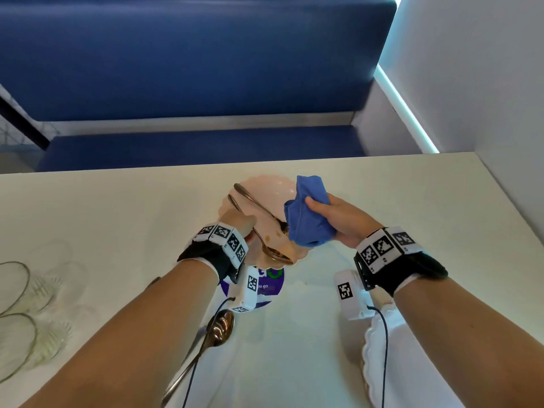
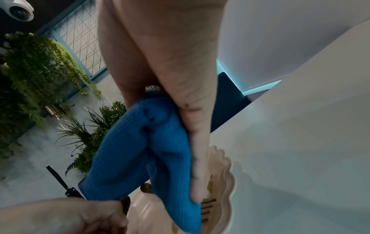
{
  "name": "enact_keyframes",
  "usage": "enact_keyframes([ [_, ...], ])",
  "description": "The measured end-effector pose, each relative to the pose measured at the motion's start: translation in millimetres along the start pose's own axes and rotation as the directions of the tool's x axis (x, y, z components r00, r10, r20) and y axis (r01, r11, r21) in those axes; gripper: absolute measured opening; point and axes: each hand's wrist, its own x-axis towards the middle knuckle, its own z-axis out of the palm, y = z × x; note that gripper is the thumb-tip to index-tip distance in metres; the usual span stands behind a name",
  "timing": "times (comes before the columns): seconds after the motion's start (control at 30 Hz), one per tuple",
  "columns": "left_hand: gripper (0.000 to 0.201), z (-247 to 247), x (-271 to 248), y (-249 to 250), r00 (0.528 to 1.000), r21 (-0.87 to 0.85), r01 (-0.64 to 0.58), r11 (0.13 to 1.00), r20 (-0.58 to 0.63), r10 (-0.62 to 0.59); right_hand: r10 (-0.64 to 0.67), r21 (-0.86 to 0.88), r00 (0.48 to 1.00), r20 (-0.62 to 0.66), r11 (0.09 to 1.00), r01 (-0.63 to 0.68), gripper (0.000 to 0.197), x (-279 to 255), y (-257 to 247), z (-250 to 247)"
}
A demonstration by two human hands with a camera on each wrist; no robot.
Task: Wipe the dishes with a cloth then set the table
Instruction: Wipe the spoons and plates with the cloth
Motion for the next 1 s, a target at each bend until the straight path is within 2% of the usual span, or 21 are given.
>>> enact_keyframes([
  [0.07, 0.019, -12, -8, 1, 1.0, 0.063, 0.008, 0.998, -0.008, -0.008, 0.012, -0.031, 1.0, 0.028, 0.999, -0.011, 0.029, 4, -1, 4],
  [0.13, 0.029, -20, -15, 6, 0.997, 0.04, -0.077, 0.996, -0.006, 0.077, 0.012, -0.093, 0.998, 0.062, 0.996, -0.007, 0.029, 8, 0, 12],
  [0.2, 0.028, -24, -21, 16, 0.975, -0.065, -0.212, 0.975, 0.05, 0.216, -0.013, -0.2, 0.994, 0.108, 0.979, 0.034, 0.031, 10, 0, 23],
  [0.27, 0.024, -24, -24, 24, 0.94, -0.159, -0.32, 0.934, 0.067, 0.333, -0.049, -0.39, 0.982, 0.182, 0.913, 0.118, 0.033, 12, 2, 34],
  [0.33, 0.017, -21, -27, 32, 0.91, -0.214, -0.39, 0.896, 0.058, 0.41, -0.098, -0.508, 0.975, 0.202, 0.84, 0.19, 0.029, 11, 2, 41],
  [0.43, 0.023, -21, -31, 38, 0.892, -0.312, -0.419, 0.853, 0.033, 0.45, -0.241, -0.474, 0.957, 0.16, 0.832, 0.289, 0.005, 10, 2, 45],
  [0.5, 0.025, -25, -36, 42, 0.891, -0.368, -0.413, 0.833, 0.027, 0.453, -0.293, -0.478, 0.942, 0.162, 0.812, 0.335, 0.012, 8, -2, 46],
  [0.6, 0.013, -35, -39, 50, 0.878, -0.486, -0.408, 0.772, 0.023, 0.478, -0.301, -0.507, 0.939, 0.168, 0.79, 0.344, 0.004, 2, -3, 45],
  [0.63, 0.013, -39, -40, 53, 0.873, -0.505, -0.42, 0.754, 0.002, 0.488, -0.314, -0.507, 0.937, 0.153, 0.789, 0.347, 0.01, -1, -2, 45],
  [0.73, 0.019, -51, -39, 55, 0.86, -0.519, -0.475, 0.71, -0.106, 0.498, -0.331, -0.455, 0.936, 0.117, 0.82, 0.347, 0.011, -9, -6, 42],
  [0.83, 0.021, -59, -47, 52, 0.861, -0.59, -0.482, 0.648, -0.181, 0.476, -0.277, -0.388, 0.952, 0.13, 0.87, 0.306, 0.012, -17, -15, 34],
  [0.87, 0.021, -63, -51, 51, 0.857, -0.6, -0.485, 0.636, -0.181, 0.482, -0.277, -0.366, 0.955, 0.104, 0.882, 0.295, 0.014, -19, -15, 31],
  [0.93, 0.02, -73, -60, 48, 0.854, -0.589, -0.483, 0.647, -0.155, 0.496, -0.332, -0.359, 0.943, -0.029, 0.884, 0.3, 0.019, -22, -16, 28],
  [1.0, 0.019, -86, -71, 46, 0.862, -0.529, -0.463, 0.711, -0.082, 0.501, -0.394, -0.372, 0.899, -0.19, 0.877, 0.306, 0.026, -23, -18, 26],
])
